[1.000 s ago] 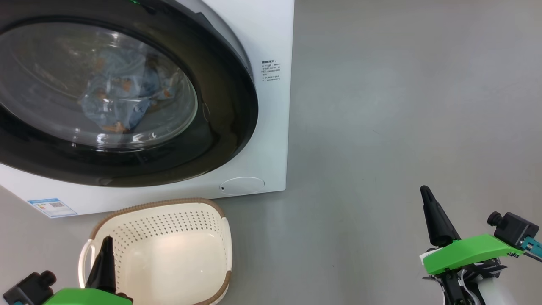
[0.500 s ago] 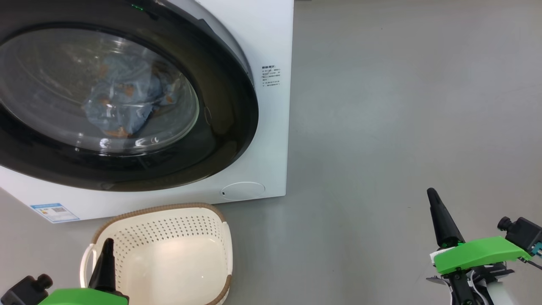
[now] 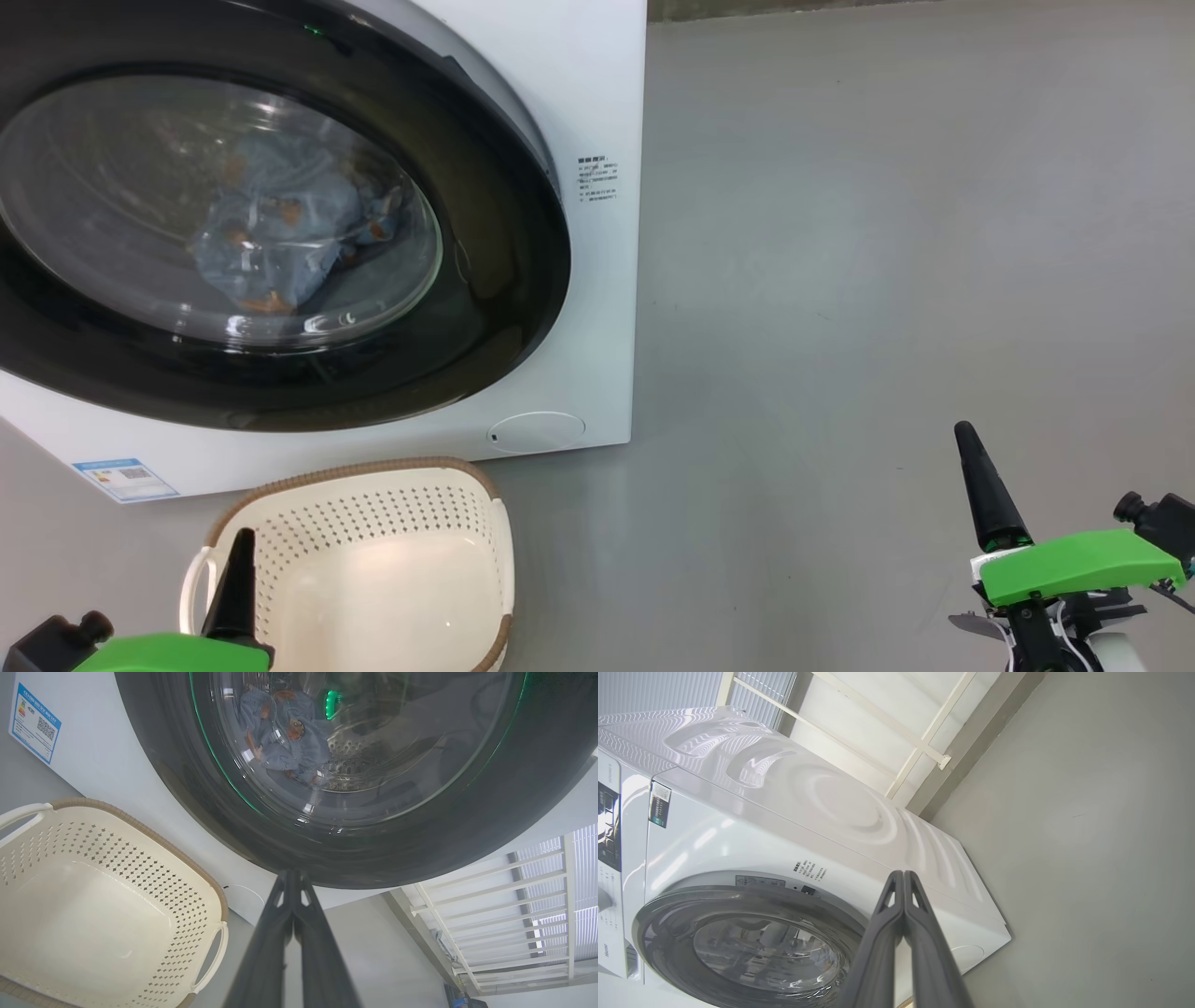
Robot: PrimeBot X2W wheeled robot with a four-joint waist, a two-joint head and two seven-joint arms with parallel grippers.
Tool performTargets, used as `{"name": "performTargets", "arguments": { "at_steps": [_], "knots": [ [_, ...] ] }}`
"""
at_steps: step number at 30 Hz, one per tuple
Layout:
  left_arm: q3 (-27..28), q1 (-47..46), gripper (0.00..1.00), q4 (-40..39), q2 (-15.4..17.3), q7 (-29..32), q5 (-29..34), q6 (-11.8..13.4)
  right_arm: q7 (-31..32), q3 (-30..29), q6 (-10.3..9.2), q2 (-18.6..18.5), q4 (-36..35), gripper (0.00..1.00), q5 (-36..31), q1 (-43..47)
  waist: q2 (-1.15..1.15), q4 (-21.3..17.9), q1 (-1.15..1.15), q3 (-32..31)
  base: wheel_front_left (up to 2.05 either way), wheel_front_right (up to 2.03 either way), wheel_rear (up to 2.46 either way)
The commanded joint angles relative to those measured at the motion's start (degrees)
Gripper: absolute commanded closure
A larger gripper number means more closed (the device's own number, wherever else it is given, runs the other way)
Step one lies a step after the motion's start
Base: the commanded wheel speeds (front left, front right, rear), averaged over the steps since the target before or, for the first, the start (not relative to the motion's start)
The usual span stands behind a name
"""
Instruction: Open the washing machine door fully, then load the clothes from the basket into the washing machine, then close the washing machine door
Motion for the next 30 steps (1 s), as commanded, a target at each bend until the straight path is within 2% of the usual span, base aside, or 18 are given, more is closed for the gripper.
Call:
{"name": "performTargets", "arguments": {
  "at_steps": [1, 30],
  "knots": [
    [1.6, -2.3, 1.0, -1.11, 0.7, 0.52, -2.02, 0.13, 0.59, 0.02, 0.04, -0.26, -1.9, 1.0, 2.01, -0.48, 0.0, 0.0, 0.0, -0.19, 0.0, 0.0, 0.0],
    [3.06, -2.95, 1.0, -1.11, -0.39, 4.91, -17.73, 0.31, 4.24, -2.27, 0.06, -0.11, -3.64, 1.0, 18.34, 1.02, 0.0, 0.0, 0.0, -2.67, 0.0, 0.0, 0.0]
  ]
}}
